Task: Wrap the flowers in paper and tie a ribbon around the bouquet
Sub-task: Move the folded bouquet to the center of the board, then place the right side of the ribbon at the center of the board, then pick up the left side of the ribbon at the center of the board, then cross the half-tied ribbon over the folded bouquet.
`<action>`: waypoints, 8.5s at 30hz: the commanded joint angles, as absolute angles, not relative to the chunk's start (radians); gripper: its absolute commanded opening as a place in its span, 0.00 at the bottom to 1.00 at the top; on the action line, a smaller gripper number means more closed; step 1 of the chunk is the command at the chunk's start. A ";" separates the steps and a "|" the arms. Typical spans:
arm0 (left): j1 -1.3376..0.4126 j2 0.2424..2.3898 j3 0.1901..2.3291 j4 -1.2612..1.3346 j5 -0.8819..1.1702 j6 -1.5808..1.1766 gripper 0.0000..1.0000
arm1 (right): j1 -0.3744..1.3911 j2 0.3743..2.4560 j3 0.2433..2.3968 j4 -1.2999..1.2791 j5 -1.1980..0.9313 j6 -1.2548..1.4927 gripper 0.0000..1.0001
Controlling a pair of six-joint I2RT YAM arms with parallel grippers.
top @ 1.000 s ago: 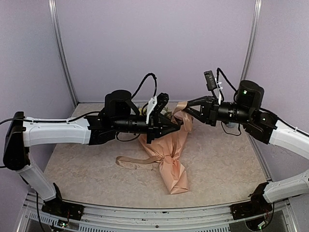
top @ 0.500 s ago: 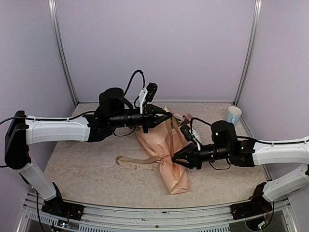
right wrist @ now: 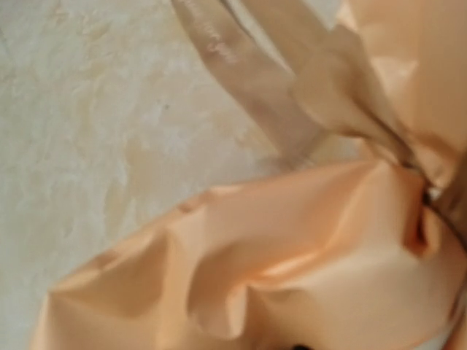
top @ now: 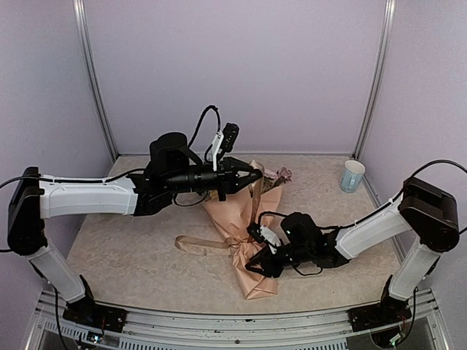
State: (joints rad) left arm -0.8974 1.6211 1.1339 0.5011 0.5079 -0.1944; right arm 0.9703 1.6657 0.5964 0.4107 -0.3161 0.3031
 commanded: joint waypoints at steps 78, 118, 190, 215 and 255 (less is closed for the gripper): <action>-0.561 1.623 0.981 -0.444 0.078 -0.202 0.72 | 0.512 0.894 0.651 -0.195 -0.135 0.529 0.78; -0.923 1.319 1.070 -0.175 0.404 -0.049 0.00 | 0.955 1.485 0.960 0.151 -0.431 0.173 0.70; -0.803 1.655 0.617 0.668 0.642 -0.070 0.16 | 0.906 1.675 0.924 0.330 -0.386 0.092 0.00; -0.763 1.712 0.626 0.520 0.654 -0.024 0.27 | 0.923 1.690 0.854 0.460 -0.366 -0.078 0.00; -0.761 1.633 0.805 0.333 0.801 0.279 0.04 | 0.952 1.682 0.714 0.738 -0.407 -0.569 0.00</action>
